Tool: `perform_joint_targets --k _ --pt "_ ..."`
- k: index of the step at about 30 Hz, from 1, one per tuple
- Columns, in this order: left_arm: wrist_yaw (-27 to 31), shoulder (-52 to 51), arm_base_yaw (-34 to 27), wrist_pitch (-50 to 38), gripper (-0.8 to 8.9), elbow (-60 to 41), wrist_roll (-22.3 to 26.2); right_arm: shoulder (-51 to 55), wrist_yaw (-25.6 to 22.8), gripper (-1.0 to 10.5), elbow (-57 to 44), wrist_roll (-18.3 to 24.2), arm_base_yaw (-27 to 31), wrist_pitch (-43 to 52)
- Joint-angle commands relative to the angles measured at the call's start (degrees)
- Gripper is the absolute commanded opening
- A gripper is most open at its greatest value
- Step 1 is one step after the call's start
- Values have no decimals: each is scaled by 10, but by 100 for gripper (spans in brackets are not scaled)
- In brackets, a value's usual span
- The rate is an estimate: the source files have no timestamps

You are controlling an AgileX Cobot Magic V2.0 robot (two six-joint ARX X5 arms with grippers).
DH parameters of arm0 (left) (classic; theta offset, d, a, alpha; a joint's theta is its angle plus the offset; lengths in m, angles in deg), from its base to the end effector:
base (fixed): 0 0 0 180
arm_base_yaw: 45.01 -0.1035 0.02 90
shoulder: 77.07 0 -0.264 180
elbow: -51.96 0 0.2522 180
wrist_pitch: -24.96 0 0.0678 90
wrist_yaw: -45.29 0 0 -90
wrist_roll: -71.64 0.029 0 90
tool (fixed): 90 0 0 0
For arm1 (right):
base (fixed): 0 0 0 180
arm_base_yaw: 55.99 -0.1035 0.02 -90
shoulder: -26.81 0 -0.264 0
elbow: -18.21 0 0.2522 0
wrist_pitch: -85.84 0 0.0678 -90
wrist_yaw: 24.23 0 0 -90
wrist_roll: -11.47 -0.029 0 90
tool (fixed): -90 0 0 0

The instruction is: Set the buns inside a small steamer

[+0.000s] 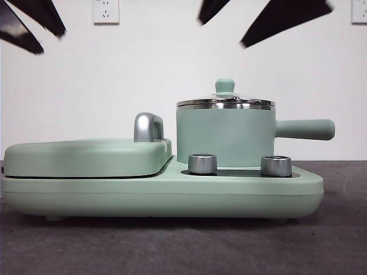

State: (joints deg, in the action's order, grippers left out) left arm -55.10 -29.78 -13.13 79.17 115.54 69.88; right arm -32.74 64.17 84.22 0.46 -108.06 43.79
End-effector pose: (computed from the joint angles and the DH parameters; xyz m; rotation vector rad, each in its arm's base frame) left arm 0.1322 -0.0884 0.3090 0.0979 0.6754 -0.6996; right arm 0.1331 0.1695 0.3031 -0.1144 0.6490 0.7902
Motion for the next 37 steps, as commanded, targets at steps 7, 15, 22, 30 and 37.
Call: perform_joint_targets --k 7,15,22,30,37 --pt "0 -24 2 -19 249 4 -8 -36 31 364 8 12 -6 17" --pt "0 -24 2 -14 22 4 -7 -29 30 18 8 12 -6 27" --pt "-3 -26 3 11 16 5 -7 -28 48 18 8 10 -8 23" --pt "-3 -28 3 10 16 5 -7 -28 46 18 8 10 -8 26" --pt "0 -33 -9 7 16 2 28 -28 46 18 8 10 -8 26"
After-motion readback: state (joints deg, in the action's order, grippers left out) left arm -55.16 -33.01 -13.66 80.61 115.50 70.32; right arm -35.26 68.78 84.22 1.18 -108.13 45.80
